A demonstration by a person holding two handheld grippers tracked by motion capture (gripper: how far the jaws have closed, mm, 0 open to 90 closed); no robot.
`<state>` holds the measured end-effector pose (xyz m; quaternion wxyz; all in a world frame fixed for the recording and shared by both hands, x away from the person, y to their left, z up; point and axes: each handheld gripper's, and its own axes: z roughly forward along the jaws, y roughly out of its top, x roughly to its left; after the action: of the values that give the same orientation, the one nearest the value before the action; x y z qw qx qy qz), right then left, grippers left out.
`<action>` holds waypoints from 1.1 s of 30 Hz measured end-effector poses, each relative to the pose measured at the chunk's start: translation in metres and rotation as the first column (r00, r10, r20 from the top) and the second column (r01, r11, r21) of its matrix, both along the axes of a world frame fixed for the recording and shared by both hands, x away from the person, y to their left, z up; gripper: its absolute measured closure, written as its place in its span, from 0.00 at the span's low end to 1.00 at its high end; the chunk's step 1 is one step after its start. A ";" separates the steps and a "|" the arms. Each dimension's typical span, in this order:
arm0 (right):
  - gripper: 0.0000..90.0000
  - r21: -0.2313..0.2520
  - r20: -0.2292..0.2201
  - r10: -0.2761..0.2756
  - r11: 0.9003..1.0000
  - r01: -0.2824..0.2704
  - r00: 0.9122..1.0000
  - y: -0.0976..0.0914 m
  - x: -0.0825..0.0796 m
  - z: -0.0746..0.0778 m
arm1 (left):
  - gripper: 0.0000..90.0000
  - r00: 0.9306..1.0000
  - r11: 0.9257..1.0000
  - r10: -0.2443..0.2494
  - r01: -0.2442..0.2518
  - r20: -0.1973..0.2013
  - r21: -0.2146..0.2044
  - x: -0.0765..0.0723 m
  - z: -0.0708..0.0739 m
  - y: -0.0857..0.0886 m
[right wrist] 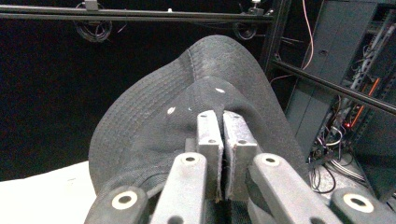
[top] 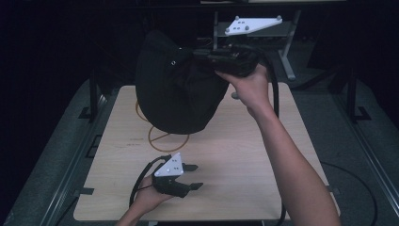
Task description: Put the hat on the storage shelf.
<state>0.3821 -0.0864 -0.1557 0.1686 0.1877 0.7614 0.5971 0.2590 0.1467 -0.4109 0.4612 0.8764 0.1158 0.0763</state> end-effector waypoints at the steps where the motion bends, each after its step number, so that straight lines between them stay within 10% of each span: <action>1: 0.96 -0.006 0.000 0.002 1.000 -0.002 1.000 0.003 0.002 0.001 | 0.45 1.000 1.000 0.000 0.000 0.001 0.000 0.000 0.000 0.000; 33: 0.96 -0.142 -0.086 0.075 0.986 -0.087 0.993 0.100 0.062 0.008 | 0.45 1.000 1.000 0.002 -0.002 -0.001 -0.019 0.003 0.000 0.003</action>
<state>0.4437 0.0138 -0.1481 0.1265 0.1679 0.8161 0.5383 0.2623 0.1493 -0.4109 0.4695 0.8718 0.1178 0.0753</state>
